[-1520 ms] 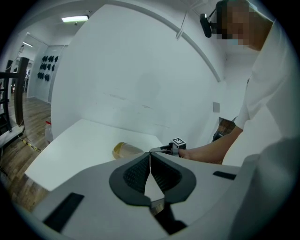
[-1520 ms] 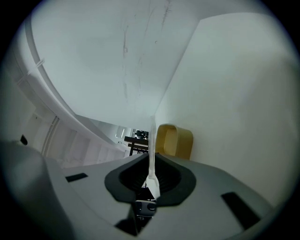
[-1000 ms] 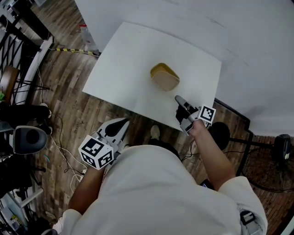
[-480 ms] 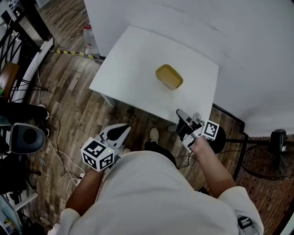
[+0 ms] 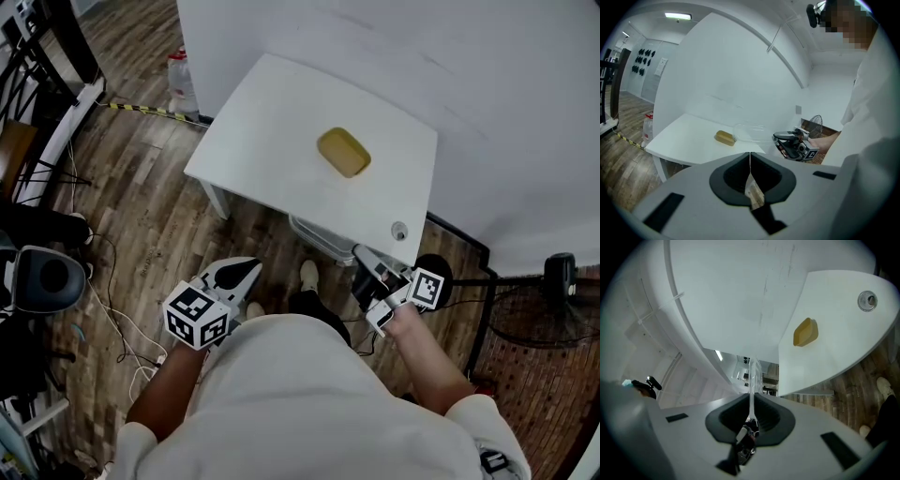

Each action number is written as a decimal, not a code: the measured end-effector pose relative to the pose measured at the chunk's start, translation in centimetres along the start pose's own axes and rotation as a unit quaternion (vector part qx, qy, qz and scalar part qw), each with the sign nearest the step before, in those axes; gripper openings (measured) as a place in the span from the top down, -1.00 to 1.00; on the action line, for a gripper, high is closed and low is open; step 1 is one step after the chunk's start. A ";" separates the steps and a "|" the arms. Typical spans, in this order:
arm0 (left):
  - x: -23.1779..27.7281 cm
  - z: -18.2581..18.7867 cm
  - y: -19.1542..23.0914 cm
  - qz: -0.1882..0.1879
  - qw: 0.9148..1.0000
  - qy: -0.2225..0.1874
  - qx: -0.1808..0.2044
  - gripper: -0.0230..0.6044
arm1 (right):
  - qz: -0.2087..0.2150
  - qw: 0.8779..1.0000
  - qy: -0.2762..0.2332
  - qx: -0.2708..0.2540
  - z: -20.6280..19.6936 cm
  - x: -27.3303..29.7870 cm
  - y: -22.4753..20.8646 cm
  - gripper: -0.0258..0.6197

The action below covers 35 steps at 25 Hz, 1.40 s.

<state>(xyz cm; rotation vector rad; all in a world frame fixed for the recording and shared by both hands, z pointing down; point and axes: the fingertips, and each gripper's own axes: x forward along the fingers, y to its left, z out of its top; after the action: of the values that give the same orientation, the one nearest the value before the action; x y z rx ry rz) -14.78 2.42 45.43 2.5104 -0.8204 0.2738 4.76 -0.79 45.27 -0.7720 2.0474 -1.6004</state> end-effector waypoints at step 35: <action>-2.1 -1.8 -2.2 -0.004 1.000 -0.009 0.002 0.87 | 0.010 1.000 0.007 -0.019 -3.3 -0.8 1.7 0.81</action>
<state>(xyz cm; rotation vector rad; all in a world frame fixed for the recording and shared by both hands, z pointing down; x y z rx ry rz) -15.18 5.97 45.49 2.5232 -0.8182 0.2505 2.98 2.45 44.41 -0.7531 2.0934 -1.5645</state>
